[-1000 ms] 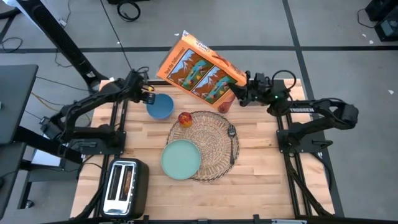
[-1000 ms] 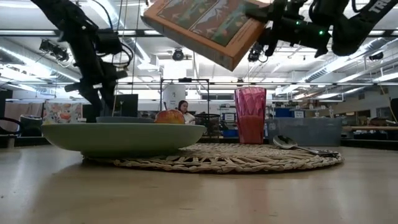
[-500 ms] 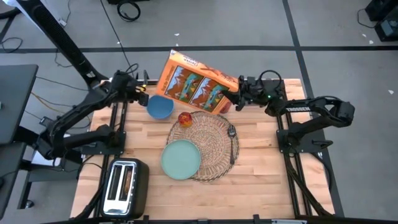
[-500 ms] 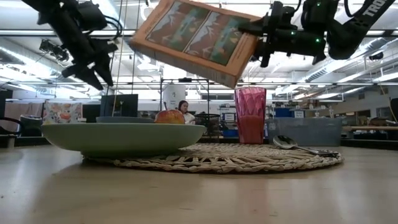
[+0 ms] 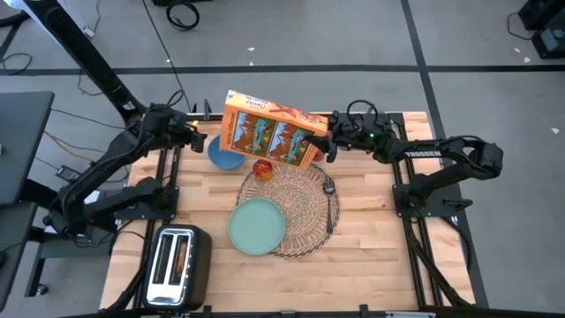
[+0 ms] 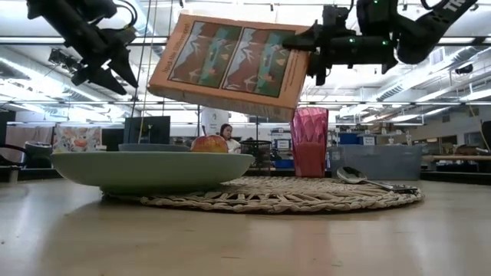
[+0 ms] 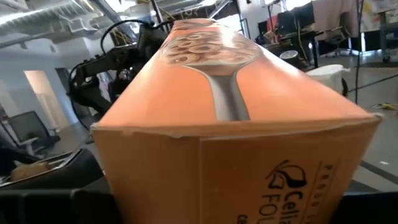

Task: Arrange a breakfast setting
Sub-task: Pour the cereal from the orange cereal box into the blue bowl

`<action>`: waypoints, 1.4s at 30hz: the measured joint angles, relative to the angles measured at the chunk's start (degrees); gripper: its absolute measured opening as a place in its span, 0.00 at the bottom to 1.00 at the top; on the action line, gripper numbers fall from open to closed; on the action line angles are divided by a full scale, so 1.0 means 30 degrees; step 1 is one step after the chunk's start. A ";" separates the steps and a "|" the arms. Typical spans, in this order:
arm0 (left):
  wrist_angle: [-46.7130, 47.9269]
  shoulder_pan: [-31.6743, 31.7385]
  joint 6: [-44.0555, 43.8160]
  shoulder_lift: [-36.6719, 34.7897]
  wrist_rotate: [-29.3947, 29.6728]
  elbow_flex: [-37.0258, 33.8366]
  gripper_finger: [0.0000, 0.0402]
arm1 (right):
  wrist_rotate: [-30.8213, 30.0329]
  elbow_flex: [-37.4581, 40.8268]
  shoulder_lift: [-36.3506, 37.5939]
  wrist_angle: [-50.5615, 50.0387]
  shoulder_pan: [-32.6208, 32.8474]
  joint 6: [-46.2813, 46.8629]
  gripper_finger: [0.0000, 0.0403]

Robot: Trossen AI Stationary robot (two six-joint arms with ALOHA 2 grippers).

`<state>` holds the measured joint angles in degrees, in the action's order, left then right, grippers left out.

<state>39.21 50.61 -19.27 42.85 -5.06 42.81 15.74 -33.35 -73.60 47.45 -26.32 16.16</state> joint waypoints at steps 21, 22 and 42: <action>0.0040 -0.0036 0.0664 -0.0210 -0.0780 0.0000 0.50 | -0.1957 -0.3364 -0.0153 -0.7371 0.0930 -0.3284 0.61; 0.0040 -0.0036 0.0672 -0.0210 -0.0788 0.0000 0.50 | -0.1957 -0.3479 -0.0204 -0.7550 0.0930 -0.3312 0.61; 0.0105 -0.1694 0.1000 -0.0210 -0.1043 0.0000 0.50 | -0.1946 -0.4529 -0.0444 -0.9330 0.1363 -0.4558 0.61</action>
<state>39.52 45.53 -16.27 42.22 -8.19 42.81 9.90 -46.94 -74.94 19.46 -22.23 2.48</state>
